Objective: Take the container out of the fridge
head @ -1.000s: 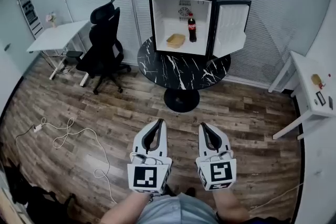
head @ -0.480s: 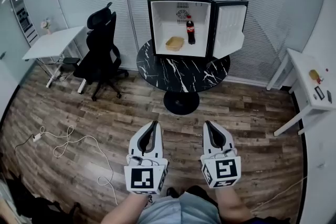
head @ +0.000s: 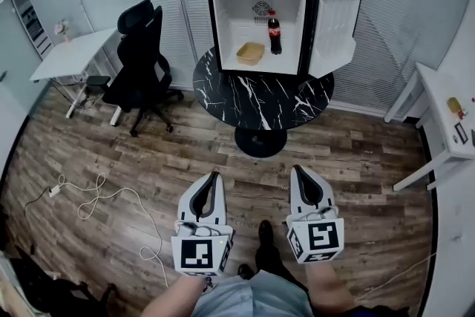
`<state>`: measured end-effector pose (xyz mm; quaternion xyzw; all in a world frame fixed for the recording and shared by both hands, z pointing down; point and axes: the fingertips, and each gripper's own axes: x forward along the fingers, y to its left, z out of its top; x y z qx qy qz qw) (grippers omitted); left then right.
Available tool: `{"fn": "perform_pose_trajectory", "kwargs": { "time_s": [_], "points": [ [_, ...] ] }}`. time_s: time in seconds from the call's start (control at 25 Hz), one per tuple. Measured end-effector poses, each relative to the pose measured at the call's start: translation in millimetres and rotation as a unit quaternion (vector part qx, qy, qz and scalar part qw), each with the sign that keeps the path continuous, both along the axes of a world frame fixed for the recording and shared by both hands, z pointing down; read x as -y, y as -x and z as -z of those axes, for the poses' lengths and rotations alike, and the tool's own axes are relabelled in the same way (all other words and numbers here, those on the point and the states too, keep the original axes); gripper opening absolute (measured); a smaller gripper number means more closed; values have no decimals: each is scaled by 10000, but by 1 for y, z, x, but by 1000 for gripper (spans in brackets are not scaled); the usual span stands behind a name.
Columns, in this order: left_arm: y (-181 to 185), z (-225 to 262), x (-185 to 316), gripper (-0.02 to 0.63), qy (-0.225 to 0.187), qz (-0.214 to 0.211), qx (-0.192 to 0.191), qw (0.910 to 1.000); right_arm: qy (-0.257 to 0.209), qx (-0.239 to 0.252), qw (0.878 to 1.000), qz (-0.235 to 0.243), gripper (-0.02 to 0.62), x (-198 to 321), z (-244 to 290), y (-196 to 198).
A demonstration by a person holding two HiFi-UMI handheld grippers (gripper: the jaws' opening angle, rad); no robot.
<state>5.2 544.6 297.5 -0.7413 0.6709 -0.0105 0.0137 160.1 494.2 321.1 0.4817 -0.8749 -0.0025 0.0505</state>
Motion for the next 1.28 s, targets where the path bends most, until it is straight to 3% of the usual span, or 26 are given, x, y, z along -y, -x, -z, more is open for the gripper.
{"fn": "perform_pose_trajectory", "kwargs": {
  "time_s": [0.64,0.96,1.28],
  "points": [
    [10,-1,205,15,74,451,206,9987,102,125,9993,332,17,226,-7,20],
    [13,11,260,15,-86,610,252,9978,-55,172,9982,571,17,287,6,31],
    [39,-3,297,15,-13,754,207,9969,21,125,9978,643,17,329,-11,52]
  ]
}}
